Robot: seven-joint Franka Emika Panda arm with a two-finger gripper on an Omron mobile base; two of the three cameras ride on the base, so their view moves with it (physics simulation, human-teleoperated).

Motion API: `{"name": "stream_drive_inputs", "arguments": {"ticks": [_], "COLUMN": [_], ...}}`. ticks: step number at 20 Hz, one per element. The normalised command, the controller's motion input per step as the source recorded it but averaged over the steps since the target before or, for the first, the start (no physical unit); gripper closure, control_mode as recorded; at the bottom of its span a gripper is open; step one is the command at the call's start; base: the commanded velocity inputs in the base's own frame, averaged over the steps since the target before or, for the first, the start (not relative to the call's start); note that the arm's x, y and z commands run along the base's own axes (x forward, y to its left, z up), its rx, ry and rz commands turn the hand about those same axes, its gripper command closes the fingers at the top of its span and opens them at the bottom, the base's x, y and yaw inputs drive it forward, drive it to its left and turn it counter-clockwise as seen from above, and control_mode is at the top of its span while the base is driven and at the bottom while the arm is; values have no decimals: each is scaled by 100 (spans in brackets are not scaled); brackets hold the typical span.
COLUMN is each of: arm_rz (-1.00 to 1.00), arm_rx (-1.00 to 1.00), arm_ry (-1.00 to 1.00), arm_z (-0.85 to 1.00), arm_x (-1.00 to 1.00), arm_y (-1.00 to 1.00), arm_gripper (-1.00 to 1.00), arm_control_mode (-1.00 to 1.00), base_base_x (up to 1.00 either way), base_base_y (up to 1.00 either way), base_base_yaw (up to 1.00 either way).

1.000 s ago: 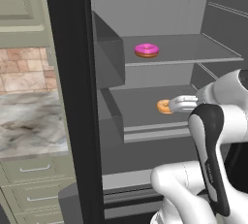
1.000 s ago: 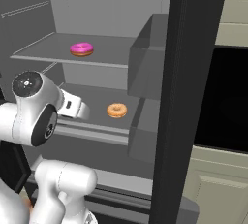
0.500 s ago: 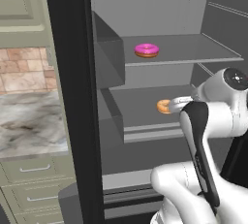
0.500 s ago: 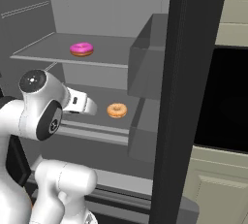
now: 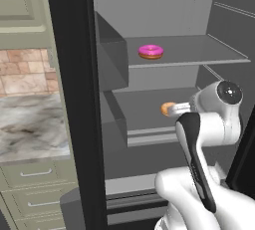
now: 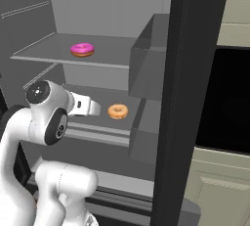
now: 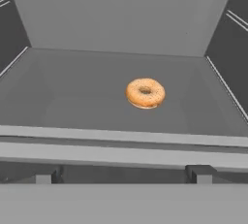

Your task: Take the donuts from the fridge and place them on the empty tray on the dining counter.

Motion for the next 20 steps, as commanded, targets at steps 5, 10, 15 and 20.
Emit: {"name": "stream_drive_inputs", "arguments": {"ticks": [5, 10, 15, 20], "arm_rz": [0, 0, 0, 0], "arm_rx": [0, 0, 0, 0], "arm_ry": [4, 4, 0, 0], "arm_z": [-5, -6, -23, -29], "arm_x": [47, 41, 37, 38], "arm_y": [0, -4, -7, -3], "arm_gripper": [-100, -100, -100, -100], "arm_control_mode": [-100, -100, -100, -100], "base_base_x": [0, 0, 0, 0], "base_base_y": [0, 0, 0, 0], "base_base_yaw": [0, 0, 0, 0]}}
